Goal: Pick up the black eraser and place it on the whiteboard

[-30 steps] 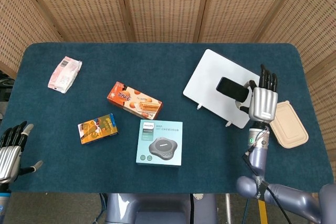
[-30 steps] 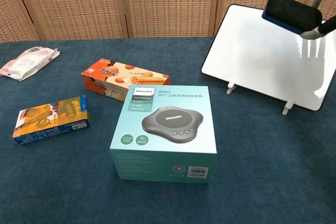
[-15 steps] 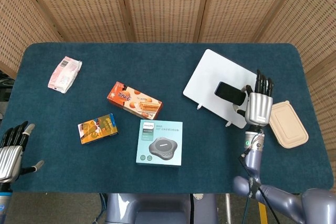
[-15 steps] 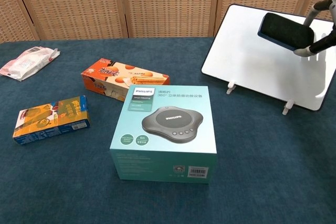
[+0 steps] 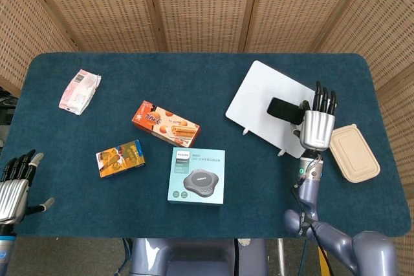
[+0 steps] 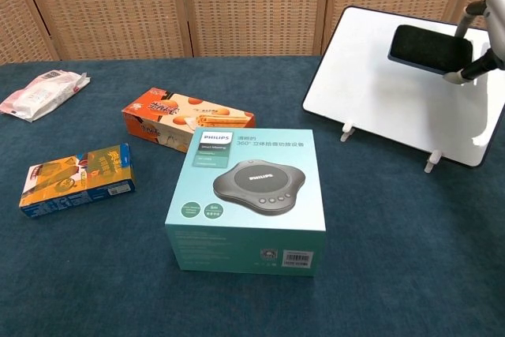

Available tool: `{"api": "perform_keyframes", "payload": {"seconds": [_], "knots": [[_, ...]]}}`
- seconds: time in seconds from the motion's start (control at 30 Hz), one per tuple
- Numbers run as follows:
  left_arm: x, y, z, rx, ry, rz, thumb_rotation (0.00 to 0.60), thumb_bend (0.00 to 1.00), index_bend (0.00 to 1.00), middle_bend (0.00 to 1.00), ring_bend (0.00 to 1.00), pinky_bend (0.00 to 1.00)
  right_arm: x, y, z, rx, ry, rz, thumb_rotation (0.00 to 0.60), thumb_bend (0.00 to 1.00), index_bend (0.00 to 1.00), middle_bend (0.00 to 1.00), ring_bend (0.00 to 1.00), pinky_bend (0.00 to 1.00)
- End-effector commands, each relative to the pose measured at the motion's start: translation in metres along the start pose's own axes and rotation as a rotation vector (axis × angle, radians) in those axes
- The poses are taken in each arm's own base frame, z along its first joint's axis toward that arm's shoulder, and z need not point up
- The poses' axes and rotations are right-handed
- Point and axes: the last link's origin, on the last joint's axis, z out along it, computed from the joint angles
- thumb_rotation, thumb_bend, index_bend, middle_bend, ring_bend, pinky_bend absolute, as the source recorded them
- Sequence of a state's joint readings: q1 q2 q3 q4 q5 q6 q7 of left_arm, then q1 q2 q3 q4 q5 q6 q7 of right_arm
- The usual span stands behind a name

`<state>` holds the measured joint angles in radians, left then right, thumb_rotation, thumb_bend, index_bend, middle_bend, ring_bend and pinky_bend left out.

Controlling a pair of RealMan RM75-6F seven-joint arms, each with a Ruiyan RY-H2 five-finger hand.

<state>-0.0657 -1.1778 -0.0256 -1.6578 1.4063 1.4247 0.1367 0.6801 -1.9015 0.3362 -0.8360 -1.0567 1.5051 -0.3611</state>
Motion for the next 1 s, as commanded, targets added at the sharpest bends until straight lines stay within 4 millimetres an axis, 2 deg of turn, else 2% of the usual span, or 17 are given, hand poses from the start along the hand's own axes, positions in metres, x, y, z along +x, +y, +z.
{"api": "perform_keyframes", "payload": {"seconds": [0.03,0.23,0.27,0.33,1.0], "knots": [[-0.001,0.0,0.001,0.0,-0.003,0.001,0.6,0.16,0.0,0.0,0.0,0.0,-0.002,-0.005,0.002,0.001,0.027,-0.017,0.6,0.16,0.58,0.0,0.0,0.0],[-0.002,0.0,0.001,0.006,-0.01,0.0,0.6,0.16,0.0,0.0,0.0,0.0,-0.009,-0.003,0.003,0.002,0.056,-0.066,0.6,0.16,0.58,0.0,0.0,0.0],[-0.001,0.005,0.0,-0.007,-0.01,-0.057,0.6,0.16,0.0,0.0,0.0,0.0,-0.01,-0.002,0.004,-0.005,0.056,-0.069,0.6,0.16,0.58,0.0,0.0,0.0],[-0.006,-0.004,0.001,0.001,-0.021,-0.044,0.6,0.16,0.0,0.0,0.0,0.0,-0.012,-0.001,0.005,-0.008,0.058,-0.074,0.6,0.16,0.58,0.0,0.0,0.0],[-0.007,0.0,0.002,0.012,-0.03,0.008,0.6,0.16,0.0,0.0,0.0,0.0,-0.023,0.006,0.01,-0.038,0.038,-0.1,0.6,0.16,0.58,0.0,0.0,0.0]]}}
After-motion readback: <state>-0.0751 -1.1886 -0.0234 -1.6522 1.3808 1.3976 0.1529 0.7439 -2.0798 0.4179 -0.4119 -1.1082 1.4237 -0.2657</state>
